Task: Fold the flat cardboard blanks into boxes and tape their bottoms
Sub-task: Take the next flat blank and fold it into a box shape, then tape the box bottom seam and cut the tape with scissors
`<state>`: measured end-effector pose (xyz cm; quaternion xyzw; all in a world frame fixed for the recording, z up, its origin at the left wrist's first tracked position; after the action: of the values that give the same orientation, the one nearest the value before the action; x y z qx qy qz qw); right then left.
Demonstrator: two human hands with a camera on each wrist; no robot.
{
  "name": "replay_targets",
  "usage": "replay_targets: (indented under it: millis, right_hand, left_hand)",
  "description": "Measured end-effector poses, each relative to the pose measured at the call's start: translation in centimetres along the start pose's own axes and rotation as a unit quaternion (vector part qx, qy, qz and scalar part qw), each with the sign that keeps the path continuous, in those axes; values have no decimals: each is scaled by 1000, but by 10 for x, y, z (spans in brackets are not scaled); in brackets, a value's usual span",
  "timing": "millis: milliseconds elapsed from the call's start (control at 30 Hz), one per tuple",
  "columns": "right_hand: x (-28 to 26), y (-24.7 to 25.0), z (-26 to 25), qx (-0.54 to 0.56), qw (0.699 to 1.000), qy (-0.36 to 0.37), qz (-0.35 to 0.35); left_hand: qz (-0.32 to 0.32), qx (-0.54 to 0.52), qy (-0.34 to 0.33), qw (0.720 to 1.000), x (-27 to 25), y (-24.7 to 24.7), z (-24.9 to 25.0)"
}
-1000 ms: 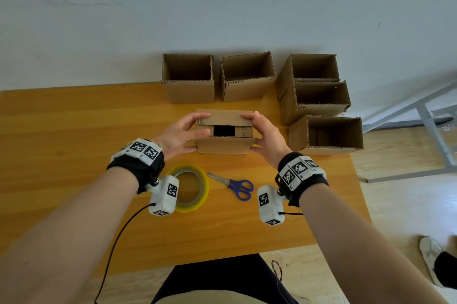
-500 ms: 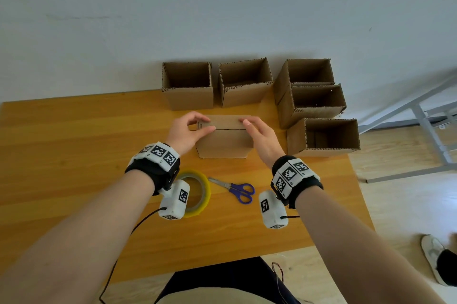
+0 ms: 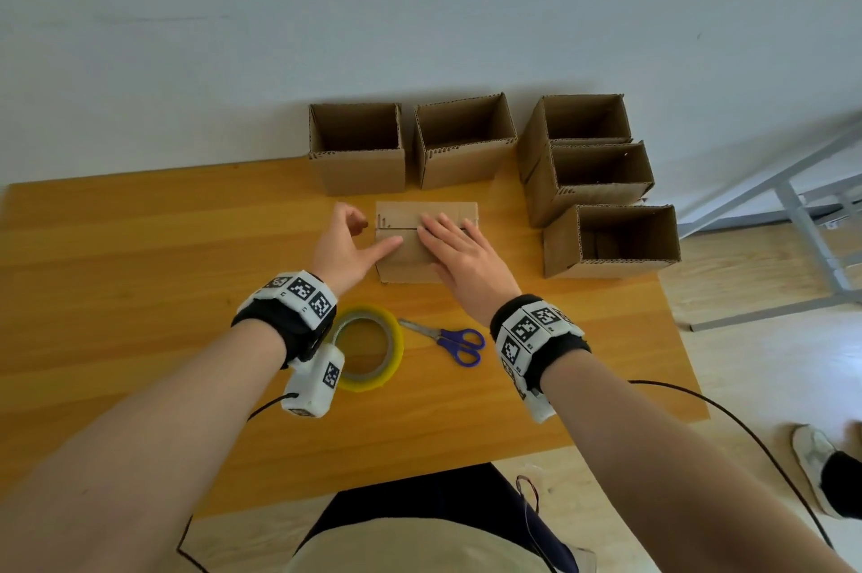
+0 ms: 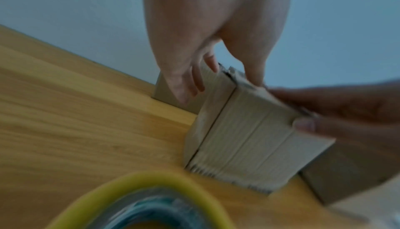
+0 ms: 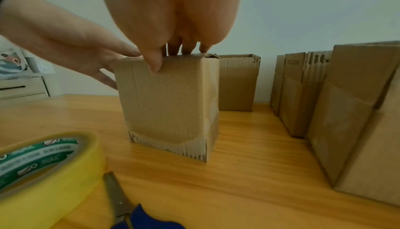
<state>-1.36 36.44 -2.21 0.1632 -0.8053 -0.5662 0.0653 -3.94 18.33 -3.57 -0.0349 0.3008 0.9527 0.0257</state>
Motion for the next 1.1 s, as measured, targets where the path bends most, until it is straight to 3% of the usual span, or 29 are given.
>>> replay_targets:
  millis: [100, 233, 300, 500, 600, 667, 833, 1100]
  right_hand:
    - [2, -3, -2, -7, 1000, -8, -18]
    - [2, -4, -3, -19, 999, -19, -32]
    - [2, -4, -3, -19, 999, -26, -35]
    - [2, -7, -3, 2, 999, -40, -29]
    - [2, -8, -3, 4, 999, -42, -28]
    - [1, -8, -3, 8, 999, -45, -28]
    - [2, -5, -5, 10, 998, -52, -28]
    - [4, 9, -15, 29, 998, -54, -1]
  left_hand:
    - [-35, 99, -29, 994, -30, 4, -9]
    - [-249, 236, -101, 934, -70, -9, -26]
    - [-310, 272, -103, 905, -84, -15, -36]
    - [-399, 361, -146, 830, -101, -30, -46]
    - [-413, 384, -163, 810, -103, -32, -48]
    - [-408, 384, -169, 811, -104, -32, -48]
    - [-385, 332, -147, 848, -102, -18, -46]
    - [-265, 207, -69, 939, -50, 44, -2]
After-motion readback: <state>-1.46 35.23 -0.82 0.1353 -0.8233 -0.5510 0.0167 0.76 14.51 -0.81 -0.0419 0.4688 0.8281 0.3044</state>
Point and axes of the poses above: each hand's wrist, its own x-axis towards the middle knuckle, its own y-axis out of the back of the hand, z = x × y, the point moved 4 cm from there along x, towards the middle knuckle, and after that the axes turned 12 degrees about -y, right-handed, at the moved point
